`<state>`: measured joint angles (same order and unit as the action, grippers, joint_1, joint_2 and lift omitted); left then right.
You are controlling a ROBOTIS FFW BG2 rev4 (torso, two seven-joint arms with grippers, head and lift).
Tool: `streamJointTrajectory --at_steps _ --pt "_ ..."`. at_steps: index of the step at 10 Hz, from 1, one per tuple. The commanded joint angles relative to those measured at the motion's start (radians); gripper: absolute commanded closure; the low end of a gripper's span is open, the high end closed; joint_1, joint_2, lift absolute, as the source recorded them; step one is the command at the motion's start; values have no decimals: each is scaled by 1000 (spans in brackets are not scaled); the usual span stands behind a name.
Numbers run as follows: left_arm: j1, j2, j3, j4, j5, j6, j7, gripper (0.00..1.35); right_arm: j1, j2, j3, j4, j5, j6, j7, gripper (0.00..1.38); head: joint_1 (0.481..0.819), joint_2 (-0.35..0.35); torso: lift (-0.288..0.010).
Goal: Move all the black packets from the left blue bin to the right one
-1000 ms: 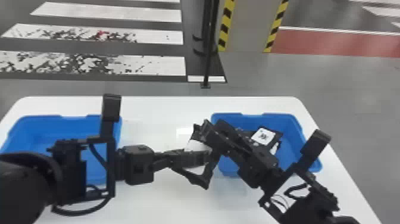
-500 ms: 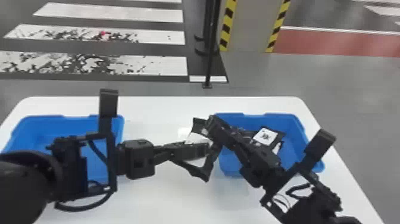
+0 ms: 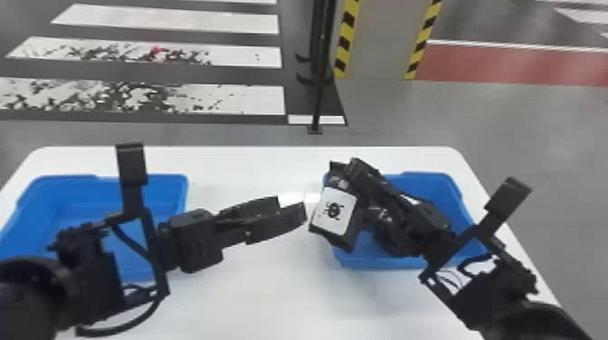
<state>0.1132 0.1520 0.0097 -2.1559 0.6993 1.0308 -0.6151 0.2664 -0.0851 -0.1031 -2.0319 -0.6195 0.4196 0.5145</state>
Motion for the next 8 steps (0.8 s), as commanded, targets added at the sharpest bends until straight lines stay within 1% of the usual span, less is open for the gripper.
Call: streamJointTrajectory --at_steps 1,2,3,5,6,7,8 --pt "51 11 12 -54 23 -66 -3 142 -80 -22 -54 111 5 0 -1 1288 695 -149 -139" --pt "105 9 62 -118 25 -76 0 142 -144 -38 -82 200 21 0 1 1288 695 -164 -139" --pt "152 0 106 -157 31 -79 1 147 -193 -50 -94 276 33 0 -1 1288 695 -185 -139" --pt "228 -11 150 -241 19 -140 3 147 -244 -53 -138 374 85 0 -11 1288 695 -199 -139" --pt "257 -6 166 -260 -3 -192 3 148 -252 -53 -152 411 101 0 -17 1288 695 -204 -139" --pt "294 -2 182 -280 -17 -214 3 148 -254 -53 -162 445 107 0 -22 1164 695 -212 -139" --pt "331 -6 206 -297 -29 -238 3 148 -247 -47 -174 455 107 -2 -31 730 695 -215 -139"
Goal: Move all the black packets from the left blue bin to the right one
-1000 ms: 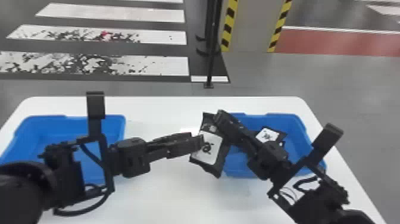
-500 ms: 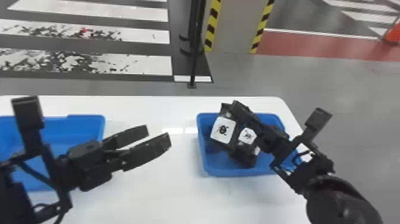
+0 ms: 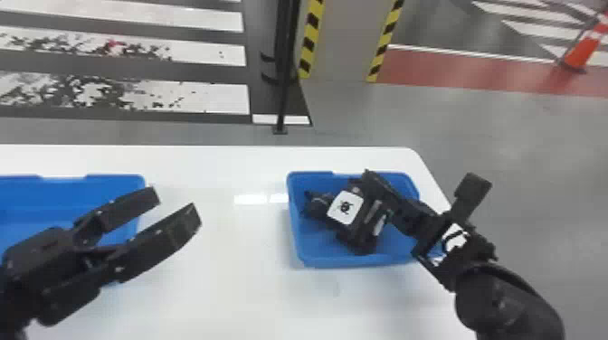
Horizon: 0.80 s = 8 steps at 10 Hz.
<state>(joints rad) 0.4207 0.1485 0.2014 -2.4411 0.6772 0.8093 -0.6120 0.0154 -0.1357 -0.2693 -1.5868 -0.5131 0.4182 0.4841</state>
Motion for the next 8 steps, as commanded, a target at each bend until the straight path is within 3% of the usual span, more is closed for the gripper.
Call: streamJointTrajectory --at_steps 1,2,4,6,8 --pt "58 -9 44 -17 -37 -51 0 145 21 8 -24 10 11 -40 -9 317 695 -214 -139" --pt "87 -15 82 -17 -73 -90 0 148 39 13 -38 10 19 -84 -10 186 695 -212 -139" --pt "129 -43 167 -19 -149 -196 0 148 129 28 -60 -66 23 -207 -19 176 695 -189 -139" --pt "203 -63 219 -34 -209 -309 17 148 313 84 -82 -292 74 -278 -73 176 695 -161 -139" --pt "289 -93 243 -41 -266 -417 51 147 500 137 -88 -515 184 -342 -85 176 695 -124 -139"
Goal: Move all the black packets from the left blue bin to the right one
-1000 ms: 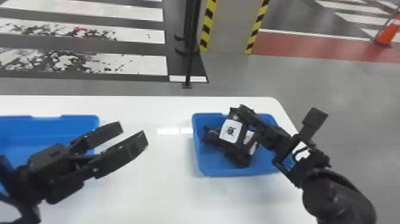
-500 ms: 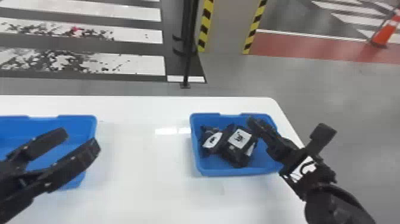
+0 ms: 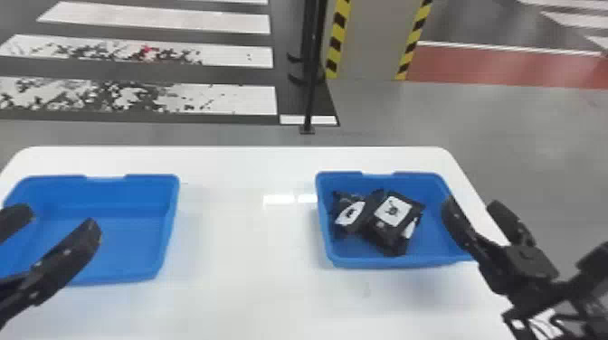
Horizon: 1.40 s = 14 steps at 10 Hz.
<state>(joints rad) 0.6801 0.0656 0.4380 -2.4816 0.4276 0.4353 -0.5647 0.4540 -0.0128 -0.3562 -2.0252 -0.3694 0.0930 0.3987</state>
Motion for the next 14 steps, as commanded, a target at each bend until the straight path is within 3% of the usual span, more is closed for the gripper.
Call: streamJointTrajectory --at_steps 1,3,6,14 --pt "61 -23 19 -1 -27 -72 17 147 137 14 1 -168 74 -17 -4 176 695 -102 -139" --pt "130 -46 27 -1 -75 -97 63 150 287 14 5 -308 128 -27 -9 176 695 -48 -139" --pt "196 -46 19 -65 -77 -94 115 150 402 14 47 -362 160 -69 -37 176 695 14 -139" --pt "270 -23 53 -214 -81 -48 155 150 331 14 87 -234 122 -69 -8 176 695 23 -139"
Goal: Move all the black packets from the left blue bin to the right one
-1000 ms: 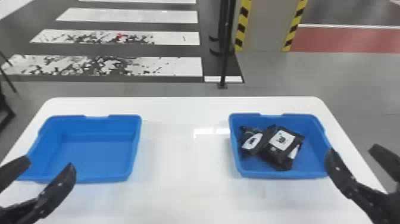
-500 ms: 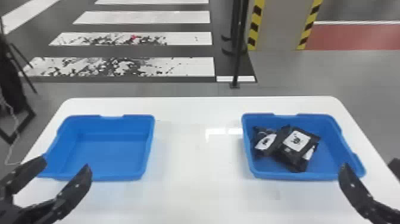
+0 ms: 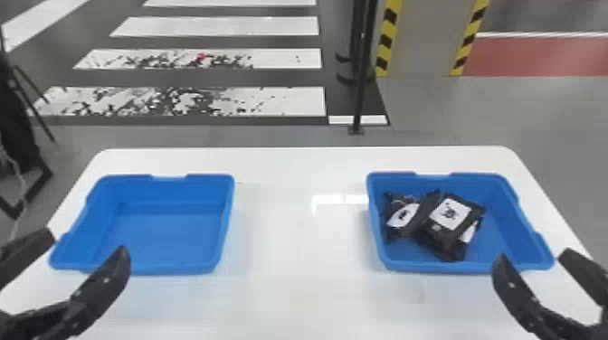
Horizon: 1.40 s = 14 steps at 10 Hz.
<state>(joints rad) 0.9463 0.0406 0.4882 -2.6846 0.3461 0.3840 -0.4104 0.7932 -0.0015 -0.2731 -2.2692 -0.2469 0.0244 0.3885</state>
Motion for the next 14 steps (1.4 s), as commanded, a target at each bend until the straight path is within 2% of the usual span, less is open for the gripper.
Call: streamJointTrajectory --at_steps 1,14 --pt "6 4 4 -14 5 4 2 150 -15 2 10 20 -2 0 3 176 695 26 -139" --pt "6 8 6 -14 9 16 4 150 -20 2 14 30 -22 0 10 176 695 37 -139"
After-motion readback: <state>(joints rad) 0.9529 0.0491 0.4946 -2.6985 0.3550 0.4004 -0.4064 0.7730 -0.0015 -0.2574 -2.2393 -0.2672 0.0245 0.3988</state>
